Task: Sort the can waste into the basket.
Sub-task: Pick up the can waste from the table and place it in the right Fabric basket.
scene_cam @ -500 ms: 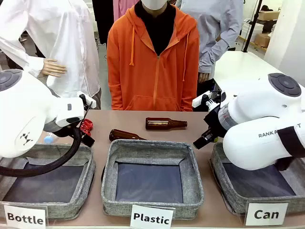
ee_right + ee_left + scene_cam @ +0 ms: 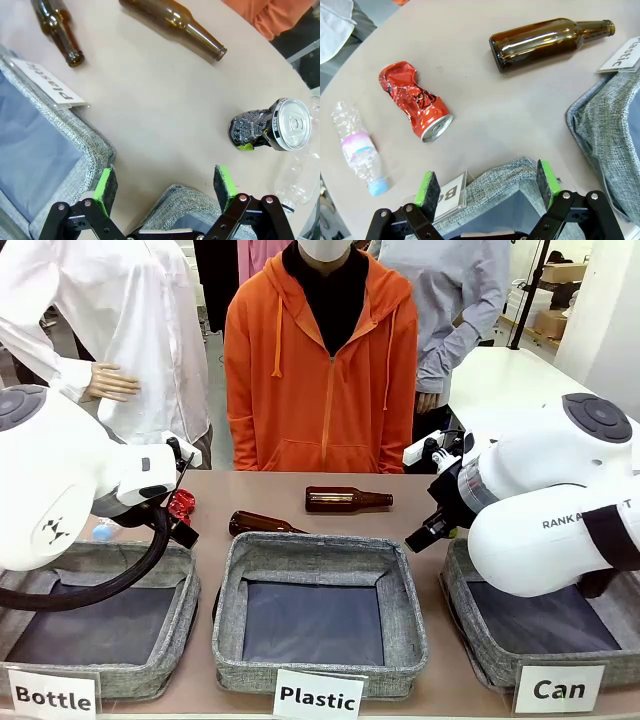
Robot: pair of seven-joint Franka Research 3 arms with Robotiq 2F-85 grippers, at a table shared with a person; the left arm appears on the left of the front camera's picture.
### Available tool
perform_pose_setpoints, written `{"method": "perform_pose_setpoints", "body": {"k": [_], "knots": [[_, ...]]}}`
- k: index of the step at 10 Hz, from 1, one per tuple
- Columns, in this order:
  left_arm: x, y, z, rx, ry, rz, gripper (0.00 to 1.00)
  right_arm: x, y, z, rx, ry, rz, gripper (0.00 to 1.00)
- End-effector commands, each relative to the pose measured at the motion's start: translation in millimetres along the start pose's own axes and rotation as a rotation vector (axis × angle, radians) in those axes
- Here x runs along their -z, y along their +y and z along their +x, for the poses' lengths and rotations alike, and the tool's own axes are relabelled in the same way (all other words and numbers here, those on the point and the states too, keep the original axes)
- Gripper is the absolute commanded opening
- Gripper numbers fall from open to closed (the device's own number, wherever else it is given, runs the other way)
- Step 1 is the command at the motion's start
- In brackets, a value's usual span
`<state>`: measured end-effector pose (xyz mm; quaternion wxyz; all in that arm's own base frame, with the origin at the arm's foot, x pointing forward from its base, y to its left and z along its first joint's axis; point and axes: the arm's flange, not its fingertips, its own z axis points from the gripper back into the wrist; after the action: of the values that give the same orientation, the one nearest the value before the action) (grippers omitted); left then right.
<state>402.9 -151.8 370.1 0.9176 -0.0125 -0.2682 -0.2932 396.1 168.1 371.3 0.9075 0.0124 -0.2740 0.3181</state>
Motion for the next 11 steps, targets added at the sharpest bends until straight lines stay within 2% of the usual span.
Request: {"method": "perform_pose_setpoints", "body": {"k": [1,11], "knots": [[-0.1,0.0,0.1,0.001,0.0,0.0,1.0,0.0,-0.1,0.0,0.001,0.0,0.0,1.0],[0.0,0.0,0.0,0.0,0.0,0.0,1.0,0.0,0.0,0.0,0.0,0.0,0.0,1.0]]}}
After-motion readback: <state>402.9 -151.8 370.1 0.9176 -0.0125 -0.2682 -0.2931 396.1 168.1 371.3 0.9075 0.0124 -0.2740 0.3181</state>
